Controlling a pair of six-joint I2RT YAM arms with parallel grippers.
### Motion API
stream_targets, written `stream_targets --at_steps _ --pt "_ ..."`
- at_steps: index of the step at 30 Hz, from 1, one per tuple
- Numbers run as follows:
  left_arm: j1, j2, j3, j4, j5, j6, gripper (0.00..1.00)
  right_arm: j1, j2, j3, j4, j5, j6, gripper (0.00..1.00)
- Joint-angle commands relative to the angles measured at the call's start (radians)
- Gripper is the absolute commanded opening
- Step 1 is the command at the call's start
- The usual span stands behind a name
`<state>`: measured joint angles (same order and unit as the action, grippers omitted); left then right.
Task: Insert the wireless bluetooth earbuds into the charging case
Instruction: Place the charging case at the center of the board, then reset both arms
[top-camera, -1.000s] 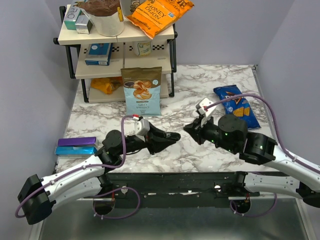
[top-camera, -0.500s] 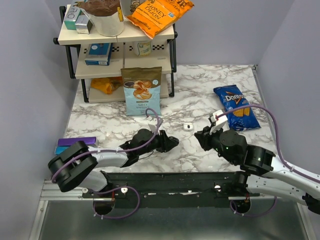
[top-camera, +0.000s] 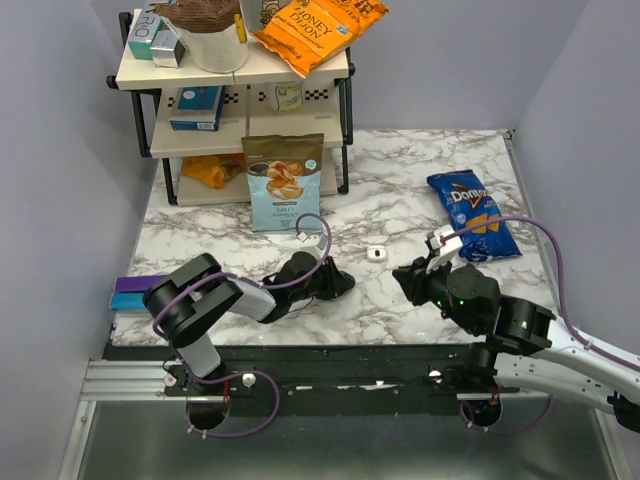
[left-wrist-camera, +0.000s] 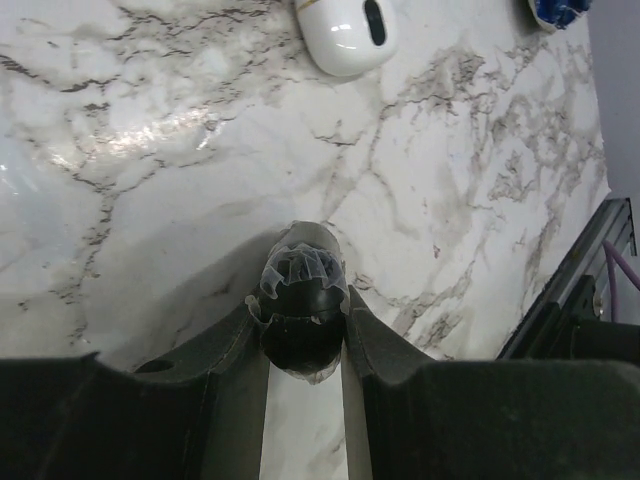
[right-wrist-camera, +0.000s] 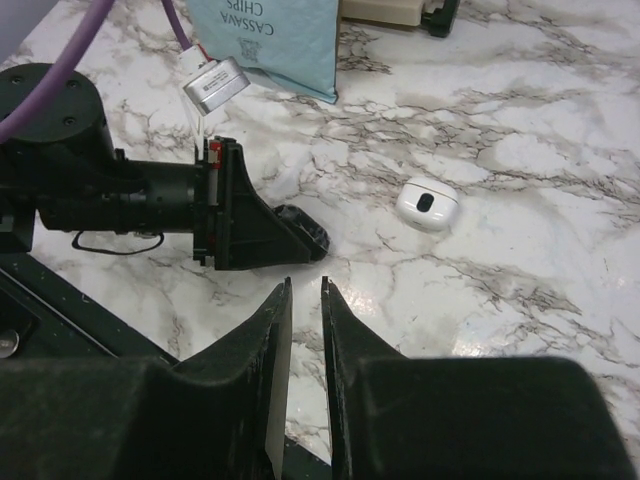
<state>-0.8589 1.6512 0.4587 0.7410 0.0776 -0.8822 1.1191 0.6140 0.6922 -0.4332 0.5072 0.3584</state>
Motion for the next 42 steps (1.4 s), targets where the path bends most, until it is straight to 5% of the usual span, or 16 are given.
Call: stream_targets --at_steps 1,3,7,12,13,14,21,28,36,42 --pt "0.027 0.065 0.047 0.044 0.001 -0.031 0.0 -0.001 -0.003 -0.014 0.027 0.008 0.011 0.26" --pt "0.04 0.085 0.064 0.044 0.01 -0.026 0.02 -0.001 0.0 -0.016 0.025 0.007 0.01 0.26" --pt "0.058 0.079 0.08 0.014 0.039 -0.017 0.37 -0.001 0.006 -0.013 0.025 0.005 0.002 0.27" --pt "0.078 0.003 0.06 -0.046 0.024 0.002 0.59 -0.001 0.013 -0.005 0.022 0.011 0.001 0.28" --pt "0.083 -0.013 0.052 -0.063 0.021 0.005 0.89 -0.001 0.015 -0.002 0.022 0.011 -0.001 0.29" --pt "0.092 -0.028 0.043 -0.075 0.014 0.012 0.99 -0.001 0.02 0.003 0.022 0.011 -0.001 0.29" --pt "0.129 -0.287 0.02 -0.323 -0.068 0.081 0.99 -0.001 0.027 0.015 0.019 0.008 0.001 0.33" --pt "0.129 -0.62 0.089 -0.878 -0.407 0.106 0.99 -0.001 0.023 0.007 0.024 0.048 0.005 0.39" --pt "0.123 -0.817 0.146 -1.106 -0.682 -0.182 0.99 -0.001 0.061 0.0 0.06 0.086 0.016 0.49" --pt "0.123 -0.817 0.166 -1.132 -0.688 -0.131 0.99 -0.001 0.084 0.012 0.045 0.105 0.028 0.49"
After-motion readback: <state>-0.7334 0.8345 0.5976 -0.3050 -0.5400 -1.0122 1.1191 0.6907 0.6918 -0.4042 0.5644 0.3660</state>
